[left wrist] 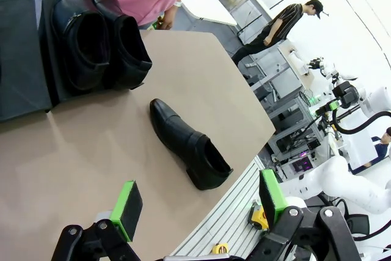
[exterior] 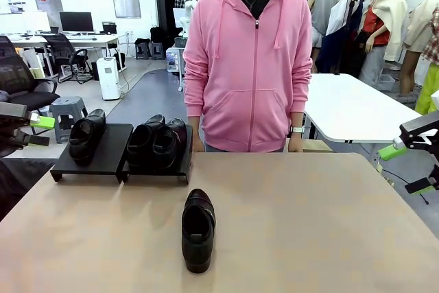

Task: Organize the shoes by placing them on the stand.
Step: Place the Shoe from the middle of the table onto the Shoes Stand.

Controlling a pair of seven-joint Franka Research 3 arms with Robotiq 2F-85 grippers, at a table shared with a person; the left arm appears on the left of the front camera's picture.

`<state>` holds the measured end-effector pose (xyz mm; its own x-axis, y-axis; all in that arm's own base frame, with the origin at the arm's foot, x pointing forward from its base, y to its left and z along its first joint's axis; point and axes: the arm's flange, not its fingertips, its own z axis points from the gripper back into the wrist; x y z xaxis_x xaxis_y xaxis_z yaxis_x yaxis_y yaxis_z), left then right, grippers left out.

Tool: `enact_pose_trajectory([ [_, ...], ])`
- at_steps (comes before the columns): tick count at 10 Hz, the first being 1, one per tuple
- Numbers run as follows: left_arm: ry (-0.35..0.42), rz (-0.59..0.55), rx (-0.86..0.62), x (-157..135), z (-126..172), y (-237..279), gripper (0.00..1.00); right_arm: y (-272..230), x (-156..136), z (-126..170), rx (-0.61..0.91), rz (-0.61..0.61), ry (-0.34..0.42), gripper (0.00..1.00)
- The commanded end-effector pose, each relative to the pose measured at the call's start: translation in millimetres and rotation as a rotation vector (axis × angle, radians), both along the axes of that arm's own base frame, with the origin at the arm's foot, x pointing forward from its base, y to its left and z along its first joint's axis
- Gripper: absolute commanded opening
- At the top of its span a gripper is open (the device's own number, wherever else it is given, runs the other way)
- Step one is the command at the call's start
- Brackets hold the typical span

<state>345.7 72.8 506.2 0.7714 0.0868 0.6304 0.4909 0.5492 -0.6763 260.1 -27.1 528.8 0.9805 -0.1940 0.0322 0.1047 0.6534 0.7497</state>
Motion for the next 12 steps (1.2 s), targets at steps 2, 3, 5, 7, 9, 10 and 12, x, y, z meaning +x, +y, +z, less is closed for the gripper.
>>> enact_pose_trajectory([
  [2, 0.059, -0.062, 0.105, 5, 7, -63, 1.00, -1, 1, 3, 0.016, 0.013, -0.019, 1.00],
  [3, 0.137, -0.091, 0.260, 14, 2, -125, 1.00, -1, 1, 3, 0.016, 0.013, -0.019, 1.00],
  [5, 0.305, 0.021, 0.505, 24, -27, -241, 1.00, -1, 1, 3, 0.016, 0.013, -0.019, 1.00],
  [7, 0.381, 0.046, 0.510, 34, -52, -308, 1.00, -1, 1, 3, 0.016, 0.013, -0.019, 1.00],
  [9, 0.468, 0.074, 0.541, 30, -71, -340, 1.00, -1, 1, 3, 0.016, 0.013, -0.019, 1.00],
  [10, 0.343, 0.037, 0.531, 4, -68, -334, 1.00, -1, 1, 3, 0.016, 0.013, -0.019, 1.00],
  [12, 0.343, 0.037, 0.531, 4, -68, -334, 1.00, -1, 1, 3, 0.016, 0.013, -0.019, 1.00],
])
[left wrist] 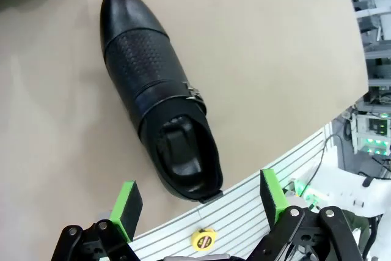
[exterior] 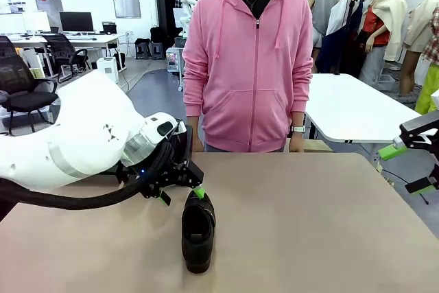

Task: Organize the shoes by placing them on the stand.
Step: Place the Shoe from the middle of the table onto the Shoes Stand.

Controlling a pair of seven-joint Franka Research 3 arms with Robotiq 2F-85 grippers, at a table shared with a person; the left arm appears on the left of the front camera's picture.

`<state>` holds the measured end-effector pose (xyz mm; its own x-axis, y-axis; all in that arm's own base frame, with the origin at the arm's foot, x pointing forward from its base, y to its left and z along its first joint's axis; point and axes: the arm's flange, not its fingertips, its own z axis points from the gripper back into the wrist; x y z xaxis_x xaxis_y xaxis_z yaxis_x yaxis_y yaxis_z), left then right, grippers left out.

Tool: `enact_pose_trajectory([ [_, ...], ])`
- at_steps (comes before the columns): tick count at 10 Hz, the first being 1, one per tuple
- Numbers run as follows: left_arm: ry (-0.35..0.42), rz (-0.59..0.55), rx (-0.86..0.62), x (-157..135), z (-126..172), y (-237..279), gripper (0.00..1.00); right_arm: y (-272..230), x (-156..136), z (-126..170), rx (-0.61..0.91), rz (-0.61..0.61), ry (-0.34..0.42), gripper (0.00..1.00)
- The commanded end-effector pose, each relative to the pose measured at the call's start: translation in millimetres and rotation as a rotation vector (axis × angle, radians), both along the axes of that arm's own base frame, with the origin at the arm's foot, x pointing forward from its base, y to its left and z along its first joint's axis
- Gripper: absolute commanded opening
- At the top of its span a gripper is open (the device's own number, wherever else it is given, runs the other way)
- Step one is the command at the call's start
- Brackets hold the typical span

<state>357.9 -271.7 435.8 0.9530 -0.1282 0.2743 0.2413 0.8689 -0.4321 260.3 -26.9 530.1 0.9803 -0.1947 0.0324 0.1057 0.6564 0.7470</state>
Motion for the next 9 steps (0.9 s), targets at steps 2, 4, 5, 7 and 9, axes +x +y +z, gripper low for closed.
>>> enact_pose_trajectory([
  [2, 0.148, 0.130, 0.165, 8, -20, 2, 1.00, -1, 1, 2, 0.020, 0.014, -0.019, 1.00],
  [4, 0.203, 0.246, 0.224, 6, -38, -6, 1.00, -1, 1, 2, 0.020, 0.014, -0.019, 1.00],
  [5, 0.198, 0.258, 0.231, 7, -43, -11, 1.00, -1, 1, 2, 0.020, 0.014, -0.019, 1.00],
  [7, 0.218, 0.284, 0.208, 17, -58, -19, 1.00, -1, 1, 2, 0.020, 0.014, -0.019, 1.00],
  [9, 0.239, 0.286, 0.225, 23, -67, -23, 1.00, -1, 1, 2, 0.020, 0.014, -0.019, 1.00],
])
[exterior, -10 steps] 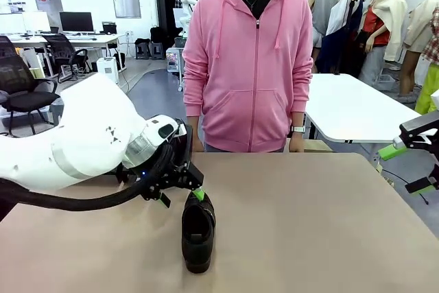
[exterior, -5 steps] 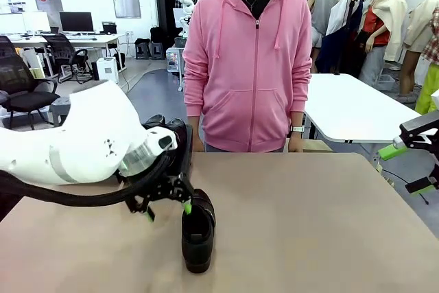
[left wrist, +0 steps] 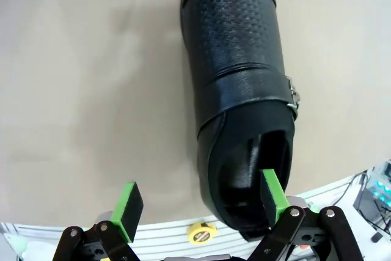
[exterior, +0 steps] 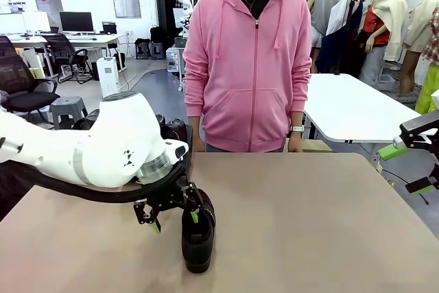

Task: Organize the shoes by placing them on the stand.
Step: Place the Shoe from the middle of the table onto the Shoes Stand.

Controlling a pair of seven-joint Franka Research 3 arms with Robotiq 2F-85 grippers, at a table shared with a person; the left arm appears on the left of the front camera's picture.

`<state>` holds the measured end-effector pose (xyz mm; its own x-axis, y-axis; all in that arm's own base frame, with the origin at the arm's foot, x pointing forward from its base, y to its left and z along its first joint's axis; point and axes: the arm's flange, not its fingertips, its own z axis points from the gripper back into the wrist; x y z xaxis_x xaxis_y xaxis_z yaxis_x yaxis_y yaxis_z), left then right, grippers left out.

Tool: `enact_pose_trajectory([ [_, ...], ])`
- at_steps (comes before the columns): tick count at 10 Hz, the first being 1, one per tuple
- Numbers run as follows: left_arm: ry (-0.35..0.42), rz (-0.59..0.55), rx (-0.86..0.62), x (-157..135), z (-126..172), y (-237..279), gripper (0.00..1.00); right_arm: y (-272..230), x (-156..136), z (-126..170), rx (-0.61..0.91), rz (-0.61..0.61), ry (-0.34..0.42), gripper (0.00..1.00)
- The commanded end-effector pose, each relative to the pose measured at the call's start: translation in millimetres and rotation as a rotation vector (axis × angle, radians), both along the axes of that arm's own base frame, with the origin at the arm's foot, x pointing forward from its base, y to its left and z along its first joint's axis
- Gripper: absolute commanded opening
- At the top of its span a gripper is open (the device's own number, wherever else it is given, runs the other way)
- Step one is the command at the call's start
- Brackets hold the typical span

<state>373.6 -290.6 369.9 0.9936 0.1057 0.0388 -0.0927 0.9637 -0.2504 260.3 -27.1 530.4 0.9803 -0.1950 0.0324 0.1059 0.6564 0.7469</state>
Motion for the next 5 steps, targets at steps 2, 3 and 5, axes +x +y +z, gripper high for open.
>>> enact_pose_trajectory([
  [2, 0.028, 0.030, 0.045, 11, -13, -7, 1.00, -1, 1, 2, 0.020, 0.014, -0.019, 1.00],
  [3, 0.032, 0.028, 0.047, 13, -18, -8, 1.00, -1, 1, 2, 0.020, 0.014, -0.019, 1.00],
  [5, 0.030, 0.029, 0.065, 14, -22, -8, 0.41, -1, 1, 2, 0.020, 0.014, -0.019, 1.00],
])
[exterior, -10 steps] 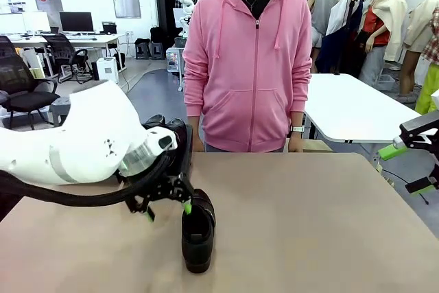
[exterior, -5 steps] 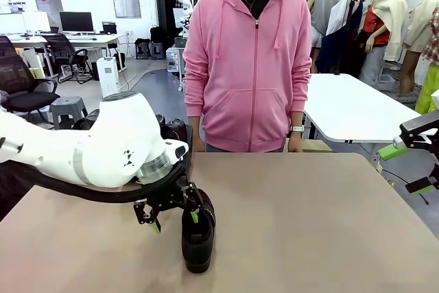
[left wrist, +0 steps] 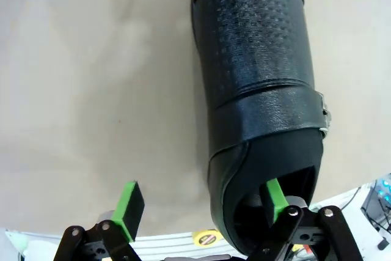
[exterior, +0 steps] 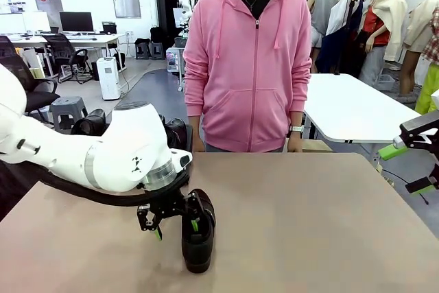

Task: Organize the shoes by placing them on the stand.
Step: Place the Shoe from the middle of the table onto the Shoes Stand.

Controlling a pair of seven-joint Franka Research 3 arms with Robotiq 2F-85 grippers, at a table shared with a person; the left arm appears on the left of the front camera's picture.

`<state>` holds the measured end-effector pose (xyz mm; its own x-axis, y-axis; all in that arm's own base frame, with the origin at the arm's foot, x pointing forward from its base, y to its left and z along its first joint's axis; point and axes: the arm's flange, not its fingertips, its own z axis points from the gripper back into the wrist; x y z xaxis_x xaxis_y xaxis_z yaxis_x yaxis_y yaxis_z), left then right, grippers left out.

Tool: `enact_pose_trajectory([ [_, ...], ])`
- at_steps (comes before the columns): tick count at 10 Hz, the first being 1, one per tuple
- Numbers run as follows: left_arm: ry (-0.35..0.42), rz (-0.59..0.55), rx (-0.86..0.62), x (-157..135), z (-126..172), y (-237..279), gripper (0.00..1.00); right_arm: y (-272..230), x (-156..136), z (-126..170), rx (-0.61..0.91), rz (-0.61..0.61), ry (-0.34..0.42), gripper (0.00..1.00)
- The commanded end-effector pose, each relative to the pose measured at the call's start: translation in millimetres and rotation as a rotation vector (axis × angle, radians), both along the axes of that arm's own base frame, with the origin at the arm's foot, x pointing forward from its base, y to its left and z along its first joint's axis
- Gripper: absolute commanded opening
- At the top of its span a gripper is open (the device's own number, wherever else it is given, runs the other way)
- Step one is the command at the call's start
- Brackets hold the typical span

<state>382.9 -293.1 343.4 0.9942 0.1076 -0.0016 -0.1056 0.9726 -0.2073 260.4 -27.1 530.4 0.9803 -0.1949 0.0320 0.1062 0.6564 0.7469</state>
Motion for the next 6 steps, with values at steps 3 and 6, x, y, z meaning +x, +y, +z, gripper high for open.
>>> enact_pose_trajectory([
  [3, -0.018, 0.016, 0.014, 4.6, 2.5, -6.3, 0.00, -0.8, 1.2, 1.7, 0.020, 0.014, -0.020, 1.00],
  [6, -0.044, -0.012, 0.003, 2.9, 4.3, -7.5, 0.00, -0.8, 1.2, 1.7, 0.020, 0.014, -0.020, 1.00],
])
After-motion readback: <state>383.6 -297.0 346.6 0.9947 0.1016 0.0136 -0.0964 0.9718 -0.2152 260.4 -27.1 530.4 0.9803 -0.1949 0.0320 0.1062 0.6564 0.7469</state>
